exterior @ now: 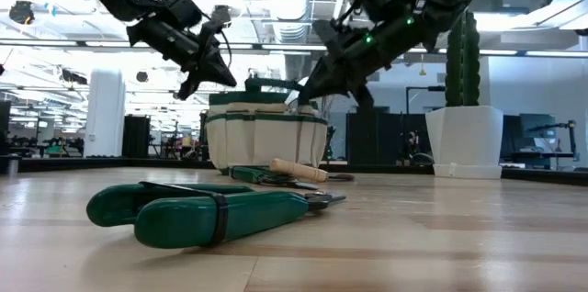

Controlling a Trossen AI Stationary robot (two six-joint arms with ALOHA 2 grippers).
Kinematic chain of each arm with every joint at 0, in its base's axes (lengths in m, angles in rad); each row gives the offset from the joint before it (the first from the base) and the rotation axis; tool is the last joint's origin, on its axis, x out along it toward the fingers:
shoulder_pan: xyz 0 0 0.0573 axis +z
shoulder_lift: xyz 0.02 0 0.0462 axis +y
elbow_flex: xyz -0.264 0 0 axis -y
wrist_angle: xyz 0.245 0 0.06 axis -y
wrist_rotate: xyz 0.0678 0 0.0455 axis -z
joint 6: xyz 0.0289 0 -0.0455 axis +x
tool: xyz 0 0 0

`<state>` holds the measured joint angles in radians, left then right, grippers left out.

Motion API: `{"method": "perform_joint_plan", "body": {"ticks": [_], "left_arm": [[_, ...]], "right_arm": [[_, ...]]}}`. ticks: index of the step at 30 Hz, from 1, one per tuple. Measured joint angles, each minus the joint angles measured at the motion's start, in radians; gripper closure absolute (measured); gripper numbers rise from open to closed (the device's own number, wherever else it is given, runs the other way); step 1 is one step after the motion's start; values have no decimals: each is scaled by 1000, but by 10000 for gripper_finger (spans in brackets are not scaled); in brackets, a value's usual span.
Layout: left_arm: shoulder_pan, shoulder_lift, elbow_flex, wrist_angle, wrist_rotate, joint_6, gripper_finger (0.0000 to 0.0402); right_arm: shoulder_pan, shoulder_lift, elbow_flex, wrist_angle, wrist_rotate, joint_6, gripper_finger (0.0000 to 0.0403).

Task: Pick & Place Garden tools in Gardening bag
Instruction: Adjust the brown gardening bag

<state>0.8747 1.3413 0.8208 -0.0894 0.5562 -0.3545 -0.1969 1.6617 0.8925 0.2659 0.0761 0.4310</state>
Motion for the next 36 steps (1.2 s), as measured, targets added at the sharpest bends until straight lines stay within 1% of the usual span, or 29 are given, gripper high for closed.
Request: {"method": "perform_joint_plan", "body": {"ticks": [1,2,5,8,12,16,20,24,29,32,36], "left_arm": [[7,-6,2,10,-15,0,401],[11,-7,4,3,-53,3,401],[18,4,0,-92,-162,36,401],[18,45,0,-143,-184,64,401],[14,137,0,-122,-215,66,401],[1,251,0,-103,-206,62,401],[-36,316,0,-68,-183,57,401],[-93,324,0,-66,-124,49,401],[-211,324,0,-66,-113,17,401],[-281,324,0,-62,-137,4,401],[-342,324,0,-43,-155,-47,401]], "right_arm": [[3,-6,0,2,0,-6,403],[7,-12,0,0,1,-10,403],[16,-25,0,-1,4,-12,403],[25,-24,0,-19,3,-4,403],[44,-23,0,-43,3,-4,403],[66,-23,0,-46,6,-4,403],[81,-23,0,-53,7,-3,403],[86,-23,0,-56,7,-3,403],[85,-23,0,-76,6,-2,403],[85,-26,0,-137,5,-3,403],[84,-59,0,-273,4,-20,403]]}}
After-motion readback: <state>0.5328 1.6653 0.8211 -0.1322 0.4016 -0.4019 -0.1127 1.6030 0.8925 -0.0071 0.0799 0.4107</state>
